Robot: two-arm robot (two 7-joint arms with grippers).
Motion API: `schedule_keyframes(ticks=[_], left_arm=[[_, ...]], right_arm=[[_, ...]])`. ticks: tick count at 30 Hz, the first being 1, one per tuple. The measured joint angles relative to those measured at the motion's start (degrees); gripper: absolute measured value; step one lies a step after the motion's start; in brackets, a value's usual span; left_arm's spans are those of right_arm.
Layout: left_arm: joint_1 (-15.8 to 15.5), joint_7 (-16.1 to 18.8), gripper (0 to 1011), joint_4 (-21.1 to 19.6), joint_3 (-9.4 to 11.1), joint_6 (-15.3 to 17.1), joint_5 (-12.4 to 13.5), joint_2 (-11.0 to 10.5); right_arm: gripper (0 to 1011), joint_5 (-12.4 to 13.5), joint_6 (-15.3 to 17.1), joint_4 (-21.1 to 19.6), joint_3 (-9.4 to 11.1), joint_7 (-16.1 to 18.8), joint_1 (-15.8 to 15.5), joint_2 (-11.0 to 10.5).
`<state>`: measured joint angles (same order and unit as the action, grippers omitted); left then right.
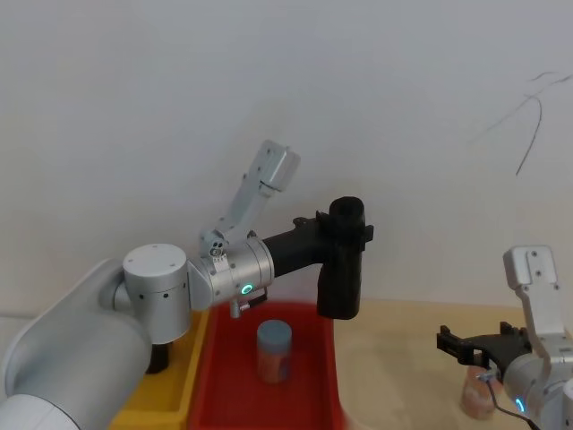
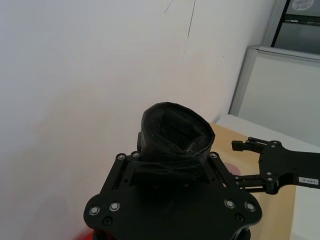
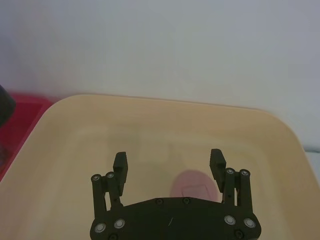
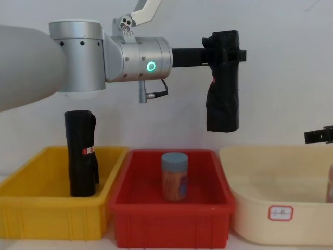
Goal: Pick up the garbage bag with the one hand and transfer it to the other hand.
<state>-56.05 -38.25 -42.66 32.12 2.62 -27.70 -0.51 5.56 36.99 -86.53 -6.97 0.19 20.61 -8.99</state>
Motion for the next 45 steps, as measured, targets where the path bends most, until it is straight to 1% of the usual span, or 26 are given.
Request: schedule_keyframes(ticks=[1, 6, 12, 22, 29, 31, 32, 38, 42, 45], left_arm=[[0.0, 0.0, 393, 0.1, 0.0, 0.0, 0.0, 0.0], [-0.2, 0.0, 393, 0.5, 0.1, -0.1, 0.1, 0.1], [-0.3, 0.0, 393, 0.8, 0.1, -0.2, 0.1, 0.2], [-0.4, 0.0, 393, 1.1, 0.2, -0.3, 0.2, 0.3], [-0.4, 0.0, 393, 1.2, 0.2, -0.3, 0.2, 0.3], [-0.4, 0.0, 393, 1.2, 0.2, -0.3, 0.2, 0.3], [-0.4, 0.0, 393, 1.2, 0.2, -0.3, 0.2, 0.3], [-0.5, 0.0, 393, 1.2, 0.2, -0.3, 0.2, 0.4], [-0.5, 0.0, 393, 1.2, 0.2, -0.3, 0.2, 0.4], [-0.5, 0.0, 393, 1.3, 0.2, -0.3, 0.2, 0.4]], right_arm=[[1001, 0.0, -0.1, 0.0, 0.0, 0.0, 0.0, 0.0], [1000, 0.0, -0.5, -0.4, 0.0, 0.6, -0.3, 0.0], [1000, 0.4, -1.6, -2.1, -0.4, 2.6, -1.3, -0.6], [1000, 2.4, -4.0, -5.1, -0.9, 7.9, -3.0, -1.9], [1000, 5.0, -6.6, -6.0, -1.3, 13.0, -3.7, -2.8], [1000, 5.8, -7.4, -5.9, -1.5, 14.6, -3.8, -3.0], [1000, 5.8, -7.4, -5.9, -1.5, 14.6, -3.8, -3.0], [1000, 8.3, -10.1, -4.5, -2.1, 19.3, -3.0, -3.3], [1000, 10.0, -12.3, -2.3, -2.8, 22.6, -1.6, -3.1], [1000, 10.7, -13.9, -0.6, -3.6, 24.7, -0.5, -2.9]])
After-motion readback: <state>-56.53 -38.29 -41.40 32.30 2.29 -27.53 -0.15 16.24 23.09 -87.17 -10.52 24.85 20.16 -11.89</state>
